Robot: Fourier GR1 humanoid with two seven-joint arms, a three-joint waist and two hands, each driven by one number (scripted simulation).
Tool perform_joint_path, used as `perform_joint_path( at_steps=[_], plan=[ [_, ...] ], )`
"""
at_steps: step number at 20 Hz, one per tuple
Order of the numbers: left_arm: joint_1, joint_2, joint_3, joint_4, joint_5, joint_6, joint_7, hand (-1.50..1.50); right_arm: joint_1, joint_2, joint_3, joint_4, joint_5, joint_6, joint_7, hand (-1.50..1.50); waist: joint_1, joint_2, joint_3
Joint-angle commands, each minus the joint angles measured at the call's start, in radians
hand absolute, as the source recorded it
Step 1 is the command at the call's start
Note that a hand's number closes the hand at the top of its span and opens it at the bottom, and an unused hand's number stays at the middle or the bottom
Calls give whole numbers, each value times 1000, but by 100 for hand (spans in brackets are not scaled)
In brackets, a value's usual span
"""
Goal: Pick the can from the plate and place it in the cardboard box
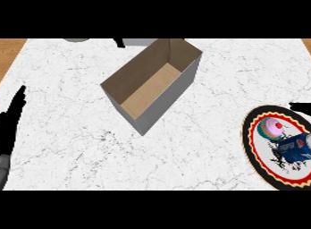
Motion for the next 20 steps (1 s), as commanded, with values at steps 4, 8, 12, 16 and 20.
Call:
perform_joint_path(
  at_steps=[4, 8, 12, 16, 20],
  plan=[
    [10, -1, 58, 19, -19, -50, -28, 0, -49, 48, -8, 51, 65, 64, -46, -150, -6, -1, 0],
    [-4, -28, 43, -29, -54, -27, 37, 0, -13, 72, -5, 1, 53, 75, -48, -150, -11, -3, 0],
    [50, -27, 60, -43, -30, -57, 21, 0, 6, 14, -11, -66, 5, 149, -107, -150, -11, -5, -1],
    [26, -39, 75, -14, -55, -39, -4, 0, 103, 21, -8, -241, -51, 154, -40, -150, -27, -7, -2],
    [-13, -66, 82, 57, -85, -48, -42, 0, 127, 4, -7, -261, -18, 141, -6, -150, -18, -3, -1]
  ],
)
